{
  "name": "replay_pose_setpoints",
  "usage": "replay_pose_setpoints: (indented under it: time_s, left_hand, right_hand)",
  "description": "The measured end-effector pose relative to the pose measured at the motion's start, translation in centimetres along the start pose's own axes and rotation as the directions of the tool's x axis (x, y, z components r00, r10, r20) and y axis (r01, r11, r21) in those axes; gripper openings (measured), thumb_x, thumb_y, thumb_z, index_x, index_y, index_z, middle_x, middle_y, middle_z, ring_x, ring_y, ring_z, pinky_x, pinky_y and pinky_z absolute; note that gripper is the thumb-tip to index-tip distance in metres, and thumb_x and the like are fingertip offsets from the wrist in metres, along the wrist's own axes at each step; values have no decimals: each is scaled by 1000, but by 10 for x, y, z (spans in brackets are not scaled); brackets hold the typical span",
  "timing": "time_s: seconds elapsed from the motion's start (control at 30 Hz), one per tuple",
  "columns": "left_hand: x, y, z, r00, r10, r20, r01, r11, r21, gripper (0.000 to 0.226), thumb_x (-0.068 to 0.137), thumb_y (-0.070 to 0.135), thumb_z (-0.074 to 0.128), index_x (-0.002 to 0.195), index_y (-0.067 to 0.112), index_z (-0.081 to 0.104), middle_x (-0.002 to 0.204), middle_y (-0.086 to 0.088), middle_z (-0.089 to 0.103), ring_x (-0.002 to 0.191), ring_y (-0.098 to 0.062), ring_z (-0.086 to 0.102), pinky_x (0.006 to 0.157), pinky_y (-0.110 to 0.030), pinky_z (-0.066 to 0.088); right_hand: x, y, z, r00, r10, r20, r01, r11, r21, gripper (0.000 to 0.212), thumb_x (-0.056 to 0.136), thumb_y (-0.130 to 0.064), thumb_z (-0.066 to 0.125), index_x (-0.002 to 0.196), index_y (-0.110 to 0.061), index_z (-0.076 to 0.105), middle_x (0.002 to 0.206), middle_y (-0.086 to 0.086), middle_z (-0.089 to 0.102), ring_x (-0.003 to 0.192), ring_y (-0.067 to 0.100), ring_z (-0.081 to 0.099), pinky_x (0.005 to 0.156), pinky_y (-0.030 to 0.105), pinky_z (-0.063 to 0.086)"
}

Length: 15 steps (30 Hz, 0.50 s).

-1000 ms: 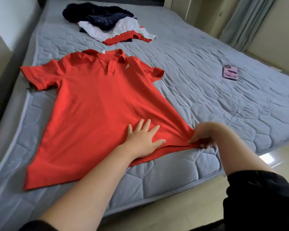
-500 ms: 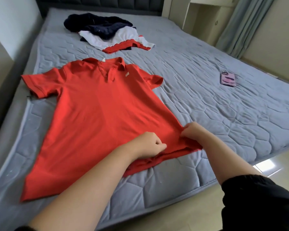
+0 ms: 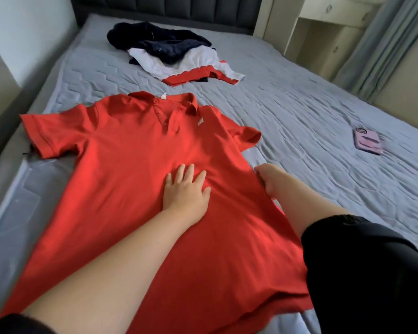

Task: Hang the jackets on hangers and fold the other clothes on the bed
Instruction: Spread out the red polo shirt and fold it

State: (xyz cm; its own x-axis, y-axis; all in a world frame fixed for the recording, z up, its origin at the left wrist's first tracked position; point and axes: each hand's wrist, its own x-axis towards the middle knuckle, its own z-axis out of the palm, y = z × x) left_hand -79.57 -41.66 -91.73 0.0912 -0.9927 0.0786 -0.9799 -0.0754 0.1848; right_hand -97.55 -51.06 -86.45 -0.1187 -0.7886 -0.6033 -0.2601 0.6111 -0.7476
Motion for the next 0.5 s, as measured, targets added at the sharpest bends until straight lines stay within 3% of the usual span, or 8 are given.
replay_pose_setpoints:
  time_s: [0.1, 0.27, 0.37, 0.4, 0.43, 0.5]
  left_hand:
    - [27, -9, 2, 1000, -29, 1, 29, 998, 49, 56, 98, 53, 20, 150, 33, 18, 160, 0, 10, 147, -23, -2, 114, -53, 0]
    - [77, -24, 2, 999, 11, -32, -6, 989, 146, 60, 95, 58, 17, 150, 34, 16, 160, 0, 9, 147, -24, -5, 113, -56, -4]
    - [84, -26, 14, 996, 50, -73, -40, 991, 126, 62, 94, 56, 20, 151, 33, 15, 160, -2, 10, 147, -23, -1, 116, -52, 2]
    - [84, -27, 18, 993, 62, -98, -50, 991, 126, 62, 93, 55, 21, 151, 32, 17, 160, -2, 12, 147, -23, 1, 116, -51, 4]
    - [85, -27, 20, 990, 77, -118, -62, 990, 126, 62, 92, 53, 22, 151, 31, 18, 160, -3, 13, 147, -23, 2, 116, -50, 5]
    - [86, -28, 21, 985, 103, -136, -84, 987, 136, 63, 92, 52, 23, 151, 31, 19, 159, -4, 14, 147, -23, 4, 116, -50, 6]
  right_hand:
    - [13, -8, 5, 989, 46, 138, -45, 999, -5, 30, 97, -10, 44, 68, -8, 52, 37, 5, 55, 28, 15, 53, 30, 23, 43]
    - [37, -19, 17, 959, 59, 279, -61, 998, 0, 22, 90, -25, 62, 74, -10, 64, 54, 6, 67, 44, 16, 64, 49, 27, 56]
    - [50, -18, 17, 966, 43, 254, -70, 993, 100, 17, 91, -15, 60, 76, -9, 63, 51, 6, 65, 40, 16, 61, 43, 26, 53]
    - [56, -15, 15, 975, 24, 221, -61, 985, 160, 13, 92, -12, 59, 81, -8, 64, 55, 7, 65, 43, 17, 62, 46, 26, 55]
    - [61, -13, 11, 986, 2, 164, -40, 974, 224, 9, 92, -11, 59, 91, -6, 66, 65, 10, 67, 52, 20, 63, 58, 29, 57]
    - [72, -9, 1, 1000, -15, -4, 16, 957, 289, 22, 90, -11, 63, 110, -3, 65, 89, 14, 61, 77, 24, 58, 86, 39, 53]
